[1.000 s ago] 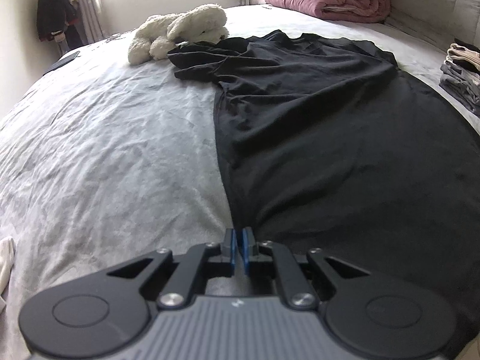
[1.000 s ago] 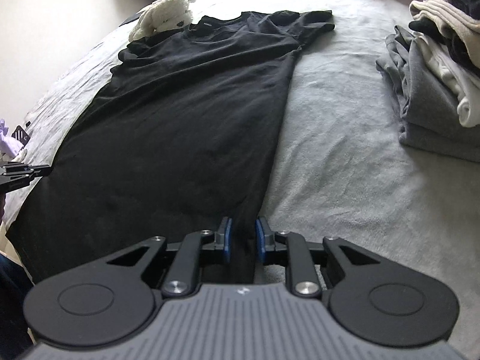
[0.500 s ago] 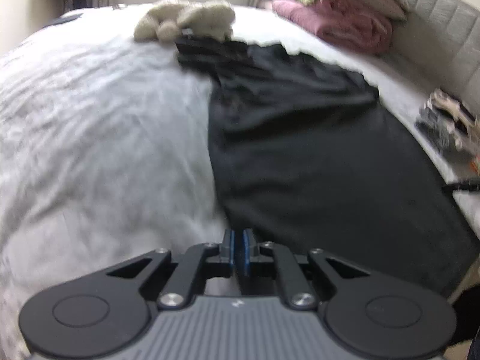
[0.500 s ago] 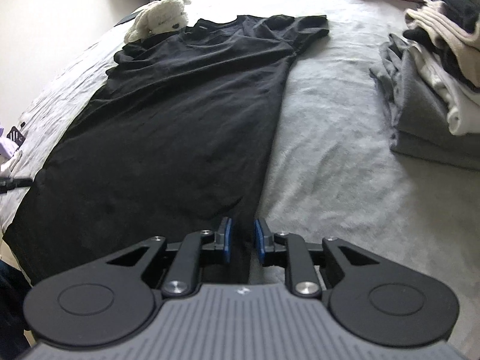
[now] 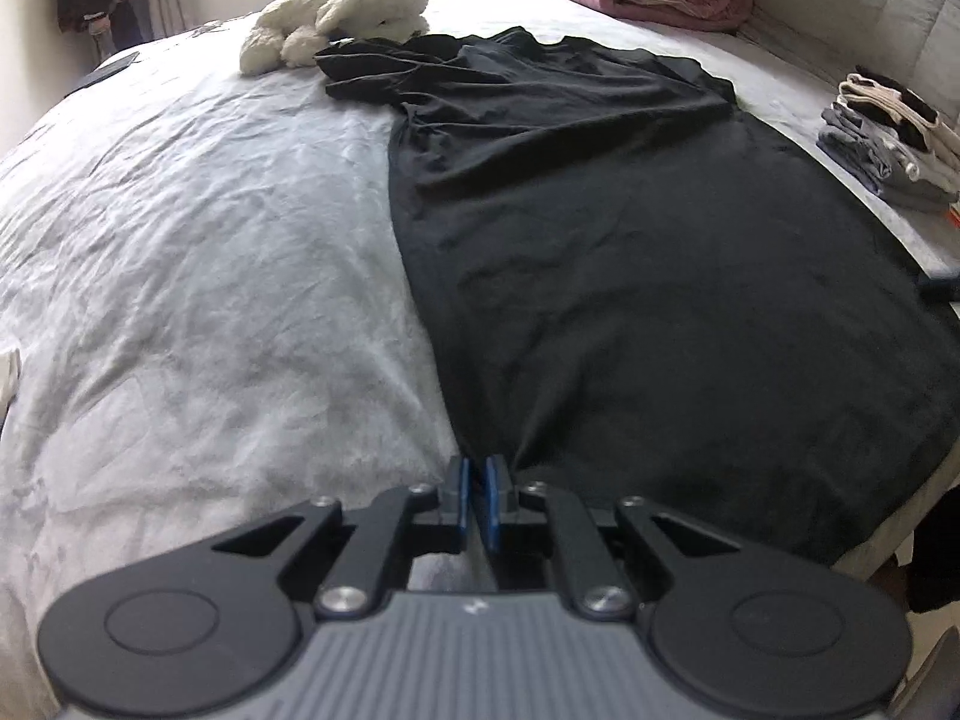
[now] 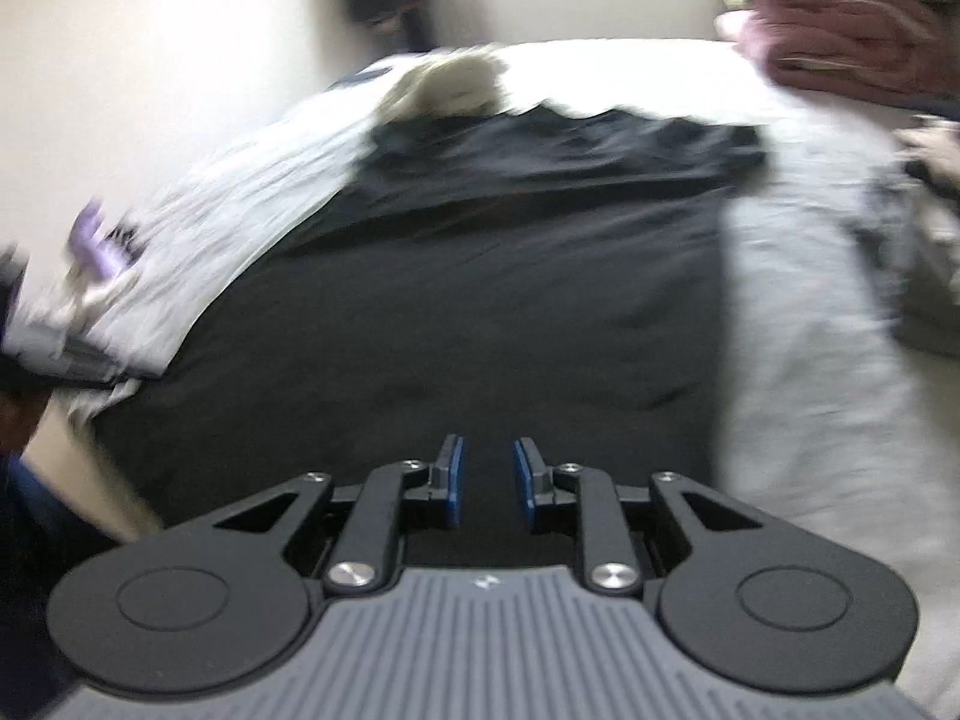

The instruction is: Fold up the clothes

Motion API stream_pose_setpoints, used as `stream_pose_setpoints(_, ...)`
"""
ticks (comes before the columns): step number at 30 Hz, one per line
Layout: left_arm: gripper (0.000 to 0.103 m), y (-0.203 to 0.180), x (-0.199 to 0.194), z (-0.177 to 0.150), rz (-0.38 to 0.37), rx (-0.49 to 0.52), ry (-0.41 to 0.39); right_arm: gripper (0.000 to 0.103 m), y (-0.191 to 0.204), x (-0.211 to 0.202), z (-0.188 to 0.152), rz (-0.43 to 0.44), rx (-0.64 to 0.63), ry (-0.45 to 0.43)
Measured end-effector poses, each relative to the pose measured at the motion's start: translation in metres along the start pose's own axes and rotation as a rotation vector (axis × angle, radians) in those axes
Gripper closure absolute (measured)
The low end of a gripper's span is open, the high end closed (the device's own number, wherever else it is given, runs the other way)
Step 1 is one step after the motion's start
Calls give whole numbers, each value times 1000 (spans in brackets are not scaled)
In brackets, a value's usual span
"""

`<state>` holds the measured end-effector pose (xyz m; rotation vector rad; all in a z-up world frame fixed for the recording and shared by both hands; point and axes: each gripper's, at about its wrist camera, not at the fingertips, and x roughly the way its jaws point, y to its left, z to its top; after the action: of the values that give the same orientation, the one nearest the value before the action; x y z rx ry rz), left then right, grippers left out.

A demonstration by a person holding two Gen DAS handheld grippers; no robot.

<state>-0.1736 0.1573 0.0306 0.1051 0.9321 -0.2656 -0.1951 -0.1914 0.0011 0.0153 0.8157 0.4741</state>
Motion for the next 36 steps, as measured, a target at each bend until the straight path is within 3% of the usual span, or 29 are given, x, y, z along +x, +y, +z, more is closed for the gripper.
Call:
stream_pose_setpoints(3, 97, 4, -3, -4, -14, -13, 2, 87, 11, 15, -14, -24, -54, 91)
stream_pose_setpoints(9, 97, 10, -8, -13, -36, -4, -10, 90, -26, -19, -31, -135, -15, 150)
stream_pose_setpoints(13, 97, 12, -11, -16, -44, -4, -13, 89, -25, -27, -33, -165, 1, 160)
stream_pose_setpoints(16, 97, 12, -12, -17, -47, -9, -18, 76, -7, -25, -26, -174, -38, 136)
stream_pose_setpoints(23, 97, 7, -12, -19, -34, 23, -27, 76, 70, 17, 22, 109, -116, 40)
stream_pose_setpoints(30, 97, 10, -21, -26, -77, 4, -47, 76, 77, 42, 16, 189, -76, 88)
stream_pose_setpoints(36, 97, 2, -30, -39, -78, 61, -63, 85, 83, 63, 11, 257, -41, 130)
